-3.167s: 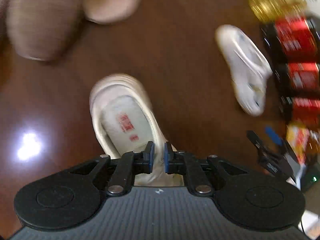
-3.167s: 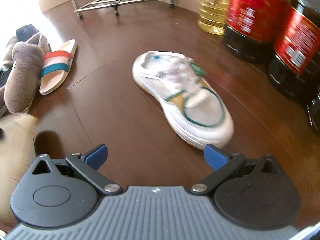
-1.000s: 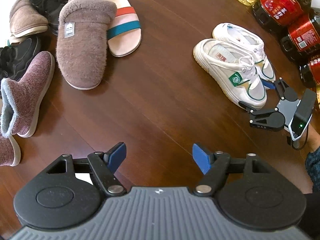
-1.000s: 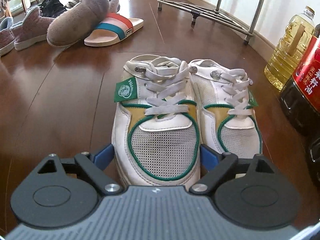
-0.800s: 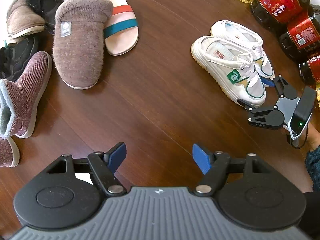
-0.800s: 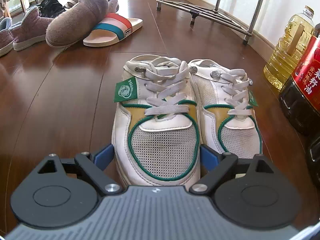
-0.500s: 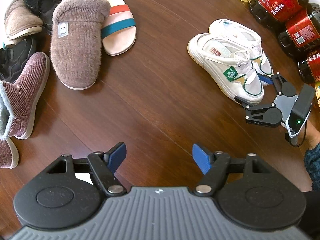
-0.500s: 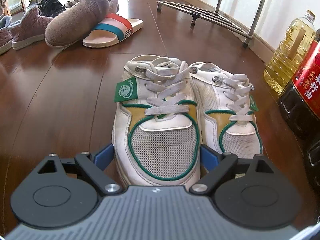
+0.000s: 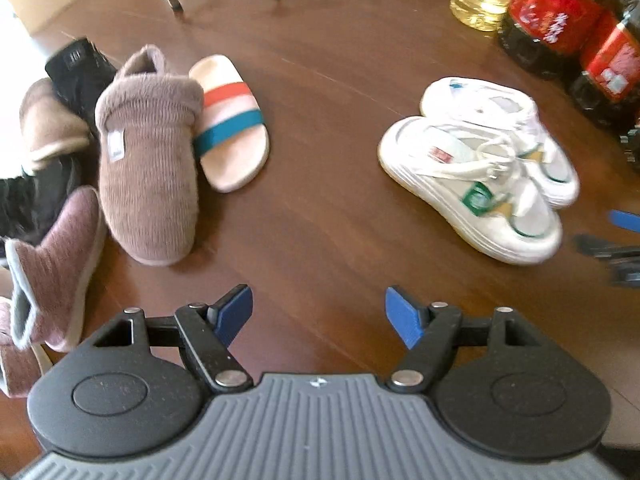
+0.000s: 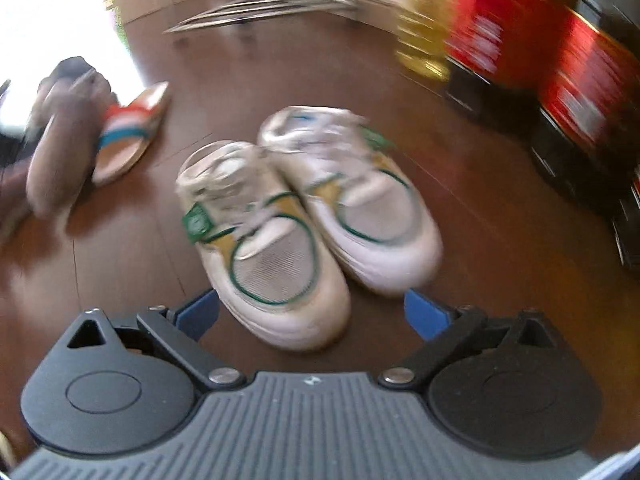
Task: Organize scattered shoes
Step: 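Open the right gripper and withdraw from the sneaker pair, then grasp the brown fuzzy slipper in the heap with the right gripper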
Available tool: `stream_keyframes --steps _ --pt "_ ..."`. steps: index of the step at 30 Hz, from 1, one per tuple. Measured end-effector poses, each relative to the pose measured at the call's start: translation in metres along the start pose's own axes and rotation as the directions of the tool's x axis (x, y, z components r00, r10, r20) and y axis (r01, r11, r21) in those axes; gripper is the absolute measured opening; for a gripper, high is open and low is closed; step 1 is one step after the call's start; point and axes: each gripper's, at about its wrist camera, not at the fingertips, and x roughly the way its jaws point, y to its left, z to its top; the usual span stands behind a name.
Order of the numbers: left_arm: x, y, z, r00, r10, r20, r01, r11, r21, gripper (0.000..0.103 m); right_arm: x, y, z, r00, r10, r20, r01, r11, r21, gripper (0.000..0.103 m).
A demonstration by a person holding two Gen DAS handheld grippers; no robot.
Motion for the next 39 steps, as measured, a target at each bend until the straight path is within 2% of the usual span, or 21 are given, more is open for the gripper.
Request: stream_keyframes --steps 4,8,16,24,30,35,37,39 --pt "0.011 -0.014 -0.007 0.999 0.024 -0.025 -0.024 1.0 -0.008 0.075 -0.017 -0.005 0.004 1.0 -0.015 -0.008 0.015 0.998 0.066 0.098" --pt "-0.003 -0.03 -0.014 0.999 0.032 0.023 -0.033 0.998 0.056 0.077 -0.036 0.002 0.012 0.999 -0.047 0.016 0.047 0.998 0.042 0.099" --pt "-0.03 -0.051 -0.019 0.998 -0.029 0.064 0.021 0.992 0.125 0.079 -0.058 0.01 0.016 0.997 -0.063 0.053 0.062 0.998 0.021 0.1" --pt "-0.047 -0.057 -0.019 0.994 -0.073 0.085 0.061 0.989 0.134 0.079 -0.067 0.009 0.018 0.994 -0.087 0.073 0.085 0.996 0.027 0.101" --pt "-0.055 -0.058 -0.02 0.991 -0.108 0.072 0.098 0.986 0.135 0.079 -0.061 0.013 0.017 0.994 -0.092 0.06 0.091 0.996 0.017 0.102" --pt "-0.071 -0.03 -0.019 0.991 -0.13 -0.015 0.131 0.985 0.112 0.079 -0.054 0.02 0.022 0.996 -0.077 0.047 0.078 0.997 -0.011 0.102" --pt "-0.09 0.006 -0.016 0.993 -0.113 -0.027 0.114 0.993 0.028 0.079 -0.053 0.026 0.025 0.997 -0.064 0.05 0.065 0.997 -0.034 0.102" --pt "-0.114 0.044 -0.021 0.998 -0.067 0.006 0.067 0.996 -0.066 0.079 -0.048 0.034 0.03 0.998 -0.044 0.04 0.047 0.996 -0.075 0.102"
